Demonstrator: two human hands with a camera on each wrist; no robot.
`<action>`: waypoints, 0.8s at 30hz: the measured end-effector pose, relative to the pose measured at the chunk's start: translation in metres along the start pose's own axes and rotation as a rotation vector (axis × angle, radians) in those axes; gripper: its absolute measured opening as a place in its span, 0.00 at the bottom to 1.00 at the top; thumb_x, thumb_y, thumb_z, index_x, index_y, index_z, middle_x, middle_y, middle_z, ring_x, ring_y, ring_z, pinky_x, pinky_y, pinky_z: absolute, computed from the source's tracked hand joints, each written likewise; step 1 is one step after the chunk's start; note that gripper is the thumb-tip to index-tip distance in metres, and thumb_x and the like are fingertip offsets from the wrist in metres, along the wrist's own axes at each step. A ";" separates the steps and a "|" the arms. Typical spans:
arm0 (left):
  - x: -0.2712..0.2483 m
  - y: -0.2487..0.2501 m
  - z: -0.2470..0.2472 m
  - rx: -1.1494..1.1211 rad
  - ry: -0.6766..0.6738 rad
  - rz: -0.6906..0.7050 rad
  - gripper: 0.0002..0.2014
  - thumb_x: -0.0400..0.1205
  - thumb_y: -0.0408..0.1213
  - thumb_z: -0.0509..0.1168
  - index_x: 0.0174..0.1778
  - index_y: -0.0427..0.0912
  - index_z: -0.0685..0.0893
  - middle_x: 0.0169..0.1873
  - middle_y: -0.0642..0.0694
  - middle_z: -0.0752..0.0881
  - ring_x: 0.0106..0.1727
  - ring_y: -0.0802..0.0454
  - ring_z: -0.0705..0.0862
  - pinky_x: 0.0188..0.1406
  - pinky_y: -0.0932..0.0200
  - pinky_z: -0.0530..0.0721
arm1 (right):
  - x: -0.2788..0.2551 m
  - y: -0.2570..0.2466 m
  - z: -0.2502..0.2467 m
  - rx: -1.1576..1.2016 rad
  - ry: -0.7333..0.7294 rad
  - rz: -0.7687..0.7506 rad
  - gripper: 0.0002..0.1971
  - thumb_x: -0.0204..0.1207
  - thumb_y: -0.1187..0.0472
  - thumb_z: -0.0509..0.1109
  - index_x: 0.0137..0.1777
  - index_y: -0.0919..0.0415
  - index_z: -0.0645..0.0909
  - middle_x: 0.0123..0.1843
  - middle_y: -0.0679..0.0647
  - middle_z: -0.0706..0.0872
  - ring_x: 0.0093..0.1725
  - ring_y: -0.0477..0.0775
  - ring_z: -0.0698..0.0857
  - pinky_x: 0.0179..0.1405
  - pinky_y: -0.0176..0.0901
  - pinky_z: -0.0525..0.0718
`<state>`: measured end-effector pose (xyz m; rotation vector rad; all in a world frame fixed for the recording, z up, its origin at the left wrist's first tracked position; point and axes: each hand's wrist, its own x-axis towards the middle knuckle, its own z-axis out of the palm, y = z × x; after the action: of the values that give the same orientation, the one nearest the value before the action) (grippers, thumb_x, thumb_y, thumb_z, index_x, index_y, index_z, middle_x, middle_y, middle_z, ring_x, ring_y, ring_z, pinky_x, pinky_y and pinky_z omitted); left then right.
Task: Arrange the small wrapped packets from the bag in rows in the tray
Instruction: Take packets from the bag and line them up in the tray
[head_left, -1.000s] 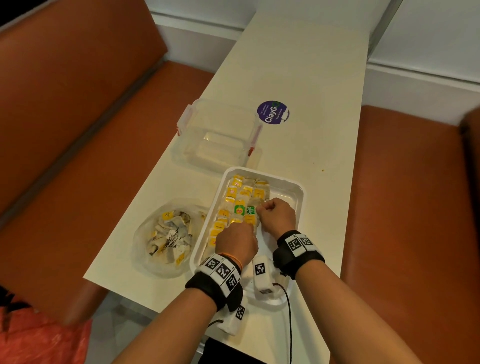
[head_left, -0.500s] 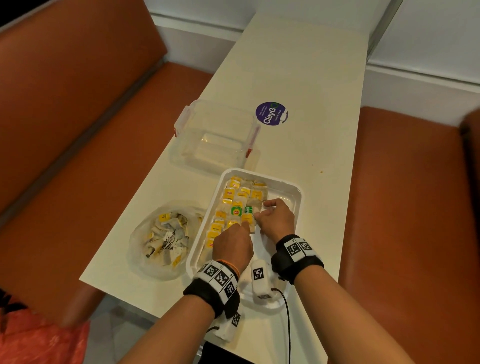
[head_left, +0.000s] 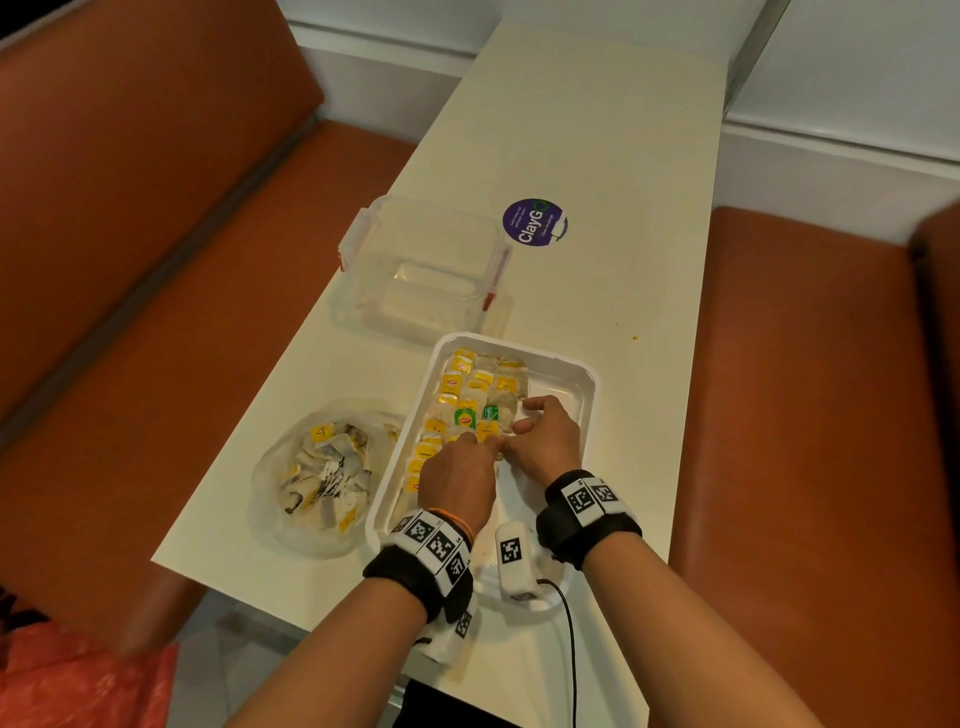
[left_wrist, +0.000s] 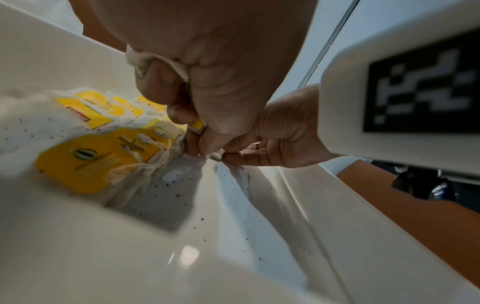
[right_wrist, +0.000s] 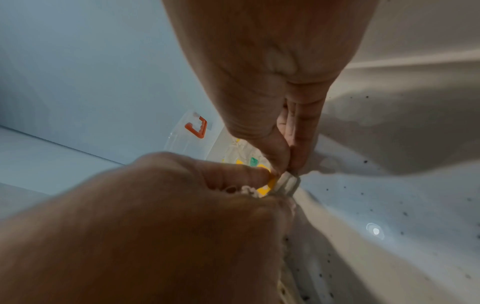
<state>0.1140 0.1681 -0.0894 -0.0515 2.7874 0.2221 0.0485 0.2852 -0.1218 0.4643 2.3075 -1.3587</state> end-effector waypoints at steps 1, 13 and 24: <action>0.000 0.000 0.000 0.005 0.005 0.005 0.20 0.91 0.35 0.59 0.79 0.52 0.77 0.62 0.43 0.84 0.61 0.40 0.87 0.50 0.48 0.84 | -0.001 0.000 0.000 0.003 0.002 0.004 0.37 0.66 0.66 0.87 0.74 0.56 0.76 0.54 0.52 0.88 0.49 0.49 0.87 0.43 0.34 0.82; -0.006 0.000 0.009 0.012 0.023 -0.026 0.16 0.92 0.38 0.59 0.74 0.52 0.84 0.62 0.45 0.84 0.63 0.43 0.86 0.53 0.49 0.85 | -0.013 0.001 0.004 0.014 0.029 -0.006 0.37 0.66 0.62 0.89 0.73 0.58 0.75 0.53 0.52 0.86 0.51 0.50 0.85 0.38 0.29 0.76; -0.016 -0.011 0.003 -0.391 0.101 -0.143 0.17 0.91 0.48 0.63 0.75 0.54 0.86 0.68 0.47 0.88 0.69 0.45 0.85 0.63 0.52 0.82 | -0.024 -0.003 0.005 -0.027 0.030 0.007 0.34 0.70 0.64 0.85 0.73 0.59 0.74 0.57 0.57 0.88 0.53 0.52 0.86 0.40 0.33 0.76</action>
<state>0.1311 0.1574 -0.0880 -0.3648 2.7796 0.7420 0.0684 0.2775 -0.1098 0.4870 2.3439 -1.3241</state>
